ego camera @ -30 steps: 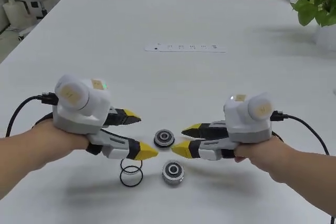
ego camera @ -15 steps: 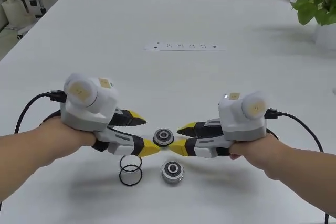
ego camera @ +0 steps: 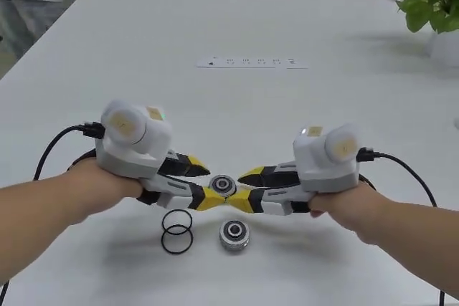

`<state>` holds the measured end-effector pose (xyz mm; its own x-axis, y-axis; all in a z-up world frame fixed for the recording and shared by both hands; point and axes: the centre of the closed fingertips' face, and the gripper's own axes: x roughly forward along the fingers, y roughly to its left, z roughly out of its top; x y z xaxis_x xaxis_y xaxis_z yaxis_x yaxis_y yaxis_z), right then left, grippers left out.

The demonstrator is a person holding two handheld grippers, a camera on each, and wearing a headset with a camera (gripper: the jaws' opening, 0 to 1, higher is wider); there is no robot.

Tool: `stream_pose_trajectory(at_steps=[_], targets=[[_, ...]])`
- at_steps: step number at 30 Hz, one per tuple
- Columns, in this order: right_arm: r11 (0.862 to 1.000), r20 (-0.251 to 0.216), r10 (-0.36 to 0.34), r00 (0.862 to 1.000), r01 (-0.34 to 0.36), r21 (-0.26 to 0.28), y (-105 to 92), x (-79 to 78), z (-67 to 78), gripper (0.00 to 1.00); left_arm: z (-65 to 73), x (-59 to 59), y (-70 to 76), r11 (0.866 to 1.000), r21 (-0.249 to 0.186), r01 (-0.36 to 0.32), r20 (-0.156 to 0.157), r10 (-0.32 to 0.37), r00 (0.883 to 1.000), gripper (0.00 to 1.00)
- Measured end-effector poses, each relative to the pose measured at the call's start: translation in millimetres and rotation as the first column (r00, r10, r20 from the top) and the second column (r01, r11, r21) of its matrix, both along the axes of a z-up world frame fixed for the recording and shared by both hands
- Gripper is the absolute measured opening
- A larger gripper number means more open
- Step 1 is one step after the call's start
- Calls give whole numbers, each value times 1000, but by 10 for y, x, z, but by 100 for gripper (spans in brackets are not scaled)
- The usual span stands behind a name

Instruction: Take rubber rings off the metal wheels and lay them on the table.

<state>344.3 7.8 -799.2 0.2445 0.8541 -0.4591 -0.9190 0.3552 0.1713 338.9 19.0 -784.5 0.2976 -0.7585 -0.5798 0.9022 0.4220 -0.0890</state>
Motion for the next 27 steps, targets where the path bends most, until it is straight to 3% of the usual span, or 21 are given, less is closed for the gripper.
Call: stream_pose_trajectory(at_steps=[13, 17, 20, 25, 27], targets=[[1000, 0, 8, 1000, -8, -2, -1, -23, -14, 27, -34, 81, -76, 1000, 16, 10, 0, -10, 1000, 24], [1000, 0, 3, 1000, -3, -2, -9, -16, -15, 27, -73, 102, -79, 999, 43, 18, 9, -18, 1000, 21], [1000, 0, 2, 1000, -2, 0, -5, -19, -12, 27, -69, 118, -86, 998, 51, 21, 24, -22, 999, 18], [1000, 4, -4, 1000, 4, 0, 11, 2, -14, 26, -84, 111, -100, 992, 108, 62, 89, -72, 993, 15], [1000, 6, -6, 1000, 6, 1, 25, 8, -10, 26, -102, 114, -109, 992, 110, 61, 90, -71, 993, 15]])
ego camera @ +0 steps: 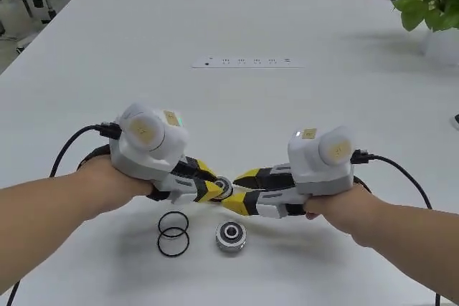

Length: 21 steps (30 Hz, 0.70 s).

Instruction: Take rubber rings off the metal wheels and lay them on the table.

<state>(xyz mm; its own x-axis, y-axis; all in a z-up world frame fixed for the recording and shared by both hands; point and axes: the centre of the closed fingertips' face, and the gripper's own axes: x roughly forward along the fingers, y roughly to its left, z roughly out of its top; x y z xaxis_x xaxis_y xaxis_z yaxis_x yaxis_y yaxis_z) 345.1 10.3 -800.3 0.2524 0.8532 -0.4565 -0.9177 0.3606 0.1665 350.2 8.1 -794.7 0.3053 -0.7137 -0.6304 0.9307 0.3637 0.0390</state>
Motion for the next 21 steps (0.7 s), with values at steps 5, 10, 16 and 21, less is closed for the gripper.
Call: stream_pose_trajectory(at_steps=[5, 10, 16, 21], targets=[[1000, 3, 2, 1000, -2, -4, 32, 4, -6, 26, 2, 20, 12, 1000, -8, -11, -1, 11, 1000, 14], [1000, 15, -9, 1000, 9, -20, 46, 45, -39, 25, -3, 25, 15, 999, -19, -27, -8, 27, 1000, 14], [1000, 17, -4, 1000, 4, -25, 49, 32, -42, 23, 7, 13, 19, 999, -24, -35, -11, 34, 999, 14], [1000, 9, -5, 1000, 5, -26, 22, 23, -41, 21, 15, 6, 18, 999, -27, -39, -11, 39, 999, 14]])
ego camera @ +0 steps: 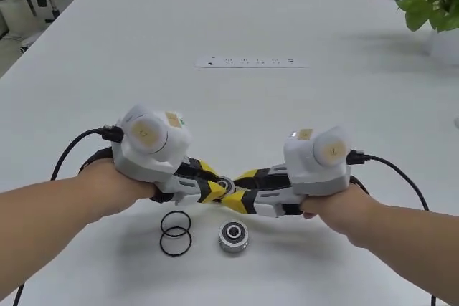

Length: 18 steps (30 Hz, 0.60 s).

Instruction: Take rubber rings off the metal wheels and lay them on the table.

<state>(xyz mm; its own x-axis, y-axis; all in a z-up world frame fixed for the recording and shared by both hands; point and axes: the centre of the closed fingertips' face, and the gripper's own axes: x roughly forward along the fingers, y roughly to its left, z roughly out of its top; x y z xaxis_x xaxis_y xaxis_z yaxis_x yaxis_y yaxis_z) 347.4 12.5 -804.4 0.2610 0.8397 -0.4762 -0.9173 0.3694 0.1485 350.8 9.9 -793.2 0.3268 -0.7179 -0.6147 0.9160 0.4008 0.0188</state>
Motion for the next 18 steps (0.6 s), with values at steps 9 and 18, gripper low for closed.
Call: stream_pose_trajectory(at_steps=[9, 18], targets=[[1000, -17, -4, 1000, 4, 0, -37, -13, -8, 17, 5, -7, 5, 1000, 0, -8, 0, 8, 1000, 14], [1000, -42, -7, 999, 7, -2, -74, -28, -28, 7, 12, -19, 6, 1000, 0, -18, -2, 18, 1000, 14]])
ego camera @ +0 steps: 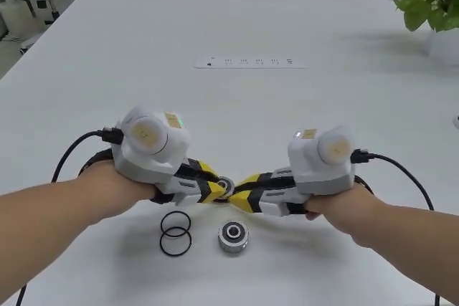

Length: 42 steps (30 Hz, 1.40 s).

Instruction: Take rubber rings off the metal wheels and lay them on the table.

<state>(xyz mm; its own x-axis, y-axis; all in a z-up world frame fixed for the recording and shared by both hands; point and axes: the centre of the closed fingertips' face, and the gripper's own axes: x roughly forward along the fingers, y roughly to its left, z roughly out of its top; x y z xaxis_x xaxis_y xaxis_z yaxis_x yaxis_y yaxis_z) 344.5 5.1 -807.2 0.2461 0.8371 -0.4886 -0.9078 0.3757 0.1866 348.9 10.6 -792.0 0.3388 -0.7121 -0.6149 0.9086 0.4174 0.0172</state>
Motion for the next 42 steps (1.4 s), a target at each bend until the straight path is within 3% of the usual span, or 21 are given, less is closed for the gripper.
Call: stream_pose_trajectory(at_steps=[8, 16, 25, 34, 42], targets=[[1000, -25, -23, 999, 23, 5, -18, 9, -3, 2, -3, 6, 0, 1000, 8, -5, 4, 5, 1000, 13], [996, -86, -77, 993, 79, 26, -49, 40, 2, 0, -10, 12, 0, 1000, 25, -9, 10, 9, 1000, 13], [983, -159, -150, 976, 165, 84, -110, 110, 67, 0, -14, 8, -6, 999, 40, -19, 15, 18, 1000, 12], [971, -207, -172, 963, 201, 127, -83, 110, 129, 0, -19, 13, -28, 997, 72, -23, 19, 21, 1000, 12], [972, -230, -164, 959, 197, 130, -55, 92, 155, 0, -22, 17, -25, 995, 89, -39, 17, 37, 999, 12]])
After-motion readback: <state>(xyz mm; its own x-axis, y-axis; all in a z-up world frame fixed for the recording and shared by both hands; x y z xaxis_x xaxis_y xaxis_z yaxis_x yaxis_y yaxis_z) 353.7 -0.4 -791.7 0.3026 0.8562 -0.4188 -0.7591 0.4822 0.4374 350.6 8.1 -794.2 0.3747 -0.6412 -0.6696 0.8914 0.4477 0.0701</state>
